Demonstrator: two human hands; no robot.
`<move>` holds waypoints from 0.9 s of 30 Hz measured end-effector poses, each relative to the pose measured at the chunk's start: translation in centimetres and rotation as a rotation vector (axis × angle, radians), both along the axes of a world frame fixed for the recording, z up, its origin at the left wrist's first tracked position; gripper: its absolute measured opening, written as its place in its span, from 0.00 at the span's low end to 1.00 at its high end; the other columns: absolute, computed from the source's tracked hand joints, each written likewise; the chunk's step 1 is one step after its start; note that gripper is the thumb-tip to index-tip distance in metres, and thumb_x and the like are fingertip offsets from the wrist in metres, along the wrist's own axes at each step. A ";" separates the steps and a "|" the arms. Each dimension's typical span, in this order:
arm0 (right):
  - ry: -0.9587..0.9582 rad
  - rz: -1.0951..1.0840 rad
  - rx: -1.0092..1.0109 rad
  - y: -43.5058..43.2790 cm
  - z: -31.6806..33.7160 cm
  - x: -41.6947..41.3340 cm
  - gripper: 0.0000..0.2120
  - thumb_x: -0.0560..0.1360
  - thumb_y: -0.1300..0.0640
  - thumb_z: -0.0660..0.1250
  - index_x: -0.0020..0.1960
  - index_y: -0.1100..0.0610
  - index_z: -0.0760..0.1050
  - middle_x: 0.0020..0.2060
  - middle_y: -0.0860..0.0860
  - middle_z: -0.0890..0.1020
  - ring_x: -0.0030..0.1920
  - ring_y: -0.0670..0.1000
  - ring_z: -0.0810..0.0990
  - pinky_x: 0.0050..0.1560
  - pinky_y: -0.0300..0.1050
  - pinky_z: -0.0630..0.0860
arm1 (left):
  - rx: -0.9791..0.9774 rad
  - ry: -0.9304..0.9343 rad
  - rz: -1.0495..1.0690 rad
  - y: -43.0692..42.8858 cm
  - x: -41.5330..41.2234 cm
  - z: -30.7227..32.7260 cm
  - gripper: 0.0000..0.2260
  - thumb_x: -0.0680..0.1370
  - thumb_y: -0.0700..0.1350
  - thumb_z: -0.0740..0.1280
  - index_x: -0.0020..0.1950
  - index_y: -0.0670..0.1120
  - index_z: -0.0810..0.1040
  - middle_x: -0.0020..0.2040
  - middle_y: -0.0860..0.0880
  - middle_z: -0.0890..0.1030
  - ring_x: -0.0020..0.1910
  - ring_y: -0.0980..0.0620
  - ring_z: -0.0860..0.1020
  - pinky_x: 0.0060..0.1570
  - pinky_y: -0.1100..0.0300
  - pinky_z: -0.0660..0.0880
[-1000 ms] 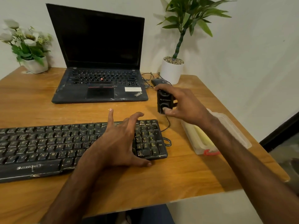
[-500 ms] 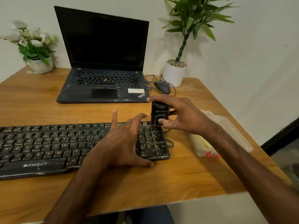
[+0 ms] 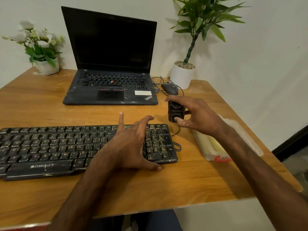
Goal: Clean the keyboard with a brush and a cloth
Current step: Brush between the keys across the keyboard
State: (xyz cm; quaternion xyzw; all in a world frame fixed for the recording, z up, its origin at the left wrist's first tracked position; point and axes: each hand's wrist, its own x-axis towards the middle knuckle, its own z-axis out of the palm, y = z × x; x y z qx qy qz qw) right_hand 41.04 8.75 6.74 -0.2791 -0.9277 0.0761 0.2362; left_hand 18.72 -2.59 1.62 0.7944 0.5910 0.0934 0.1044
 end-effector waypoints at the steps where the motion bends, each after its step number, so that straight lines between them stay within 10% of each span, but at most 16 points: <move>1: 0.053 -0.010 -0.015 0.0 0.2 0.1 0.33 0.70 0.60 0.75 0.71 0.48 0.68 0.63 0.51 0.78 0.59 0.47 0.78 0.51 0.47 0.82 | -0.002 0.000 0.000 0.0 0.0 0.0 0.63 0.61 0.79 0.67 0.79 0.51 0.34 0.78 0.48 0.65 0.78 0.53 0.61 0.71 0.34 0.26; 8: 0.241 0.043 -0.388 -0.5 -0.9 -0.6 0.32 0.68 0.62 0.77 0.69 0.48 0.71 0.57 0.43 0.78 0.56 0.46 0.80 0.51 0.42 0.81 | -0.016 0.012 0.006 0.1 0.0 -0.1 0.63 0.61 0.79 0.67 0.78 0.52 0.32 0.79 0.46 0.64 0.79 0.52 0.59 0.70 0.33 0.26; 18: 0.208 0.047 -0.417 -0.1 -0.4 -1.2 0.33 0.68 0.63 0.76 0.69 0.47 0.71 0.60 0.39 0.76 0.59 0.43 0.78 0.51 0.41 0.81 | 0.018 -0.007 0.000 0.2 -0.1 -0.5 0.64 0.60 0.80 0.66 0.79 0.52 0.32 0.79 0.47 0.65 0.79 0.52 0.60 0.71 0.33 0.27; 22: 0.120 -0.064 -0.119 0.2 0.2 -1.7 0.34 0.69 0.60 0.76 0.71 0.46 0.69 0.59 0.43 0.77 0.54 0.43 0.79 0.49 0.41 0.81 | 0.019 -0.015 -0.006 0.0 0.0 -0.3 0.65 0.60 0.80 0.67 0.79 0.51 0.32 0.79 0.47 0.65 0.79 0.53 0.60 0.71 0.34 0.27; 27: 0.176 0.088 -0.338 -0.7 -0.4 -3.1 0.33 0.69 0.62 0.76 0.70 0.47 0.70 0.61 0.41 0.76 0.60 0.43 0.77 0.51 0.39 0.81 | 0.021 0.026 0.023 -0.1 -0.2 -0.3 0.66 0.58 0.84 0.61 0.77 0.51 0.26 0.82 0.45 0.56 0.80 0.49 0.55 0.69 0.31 0.27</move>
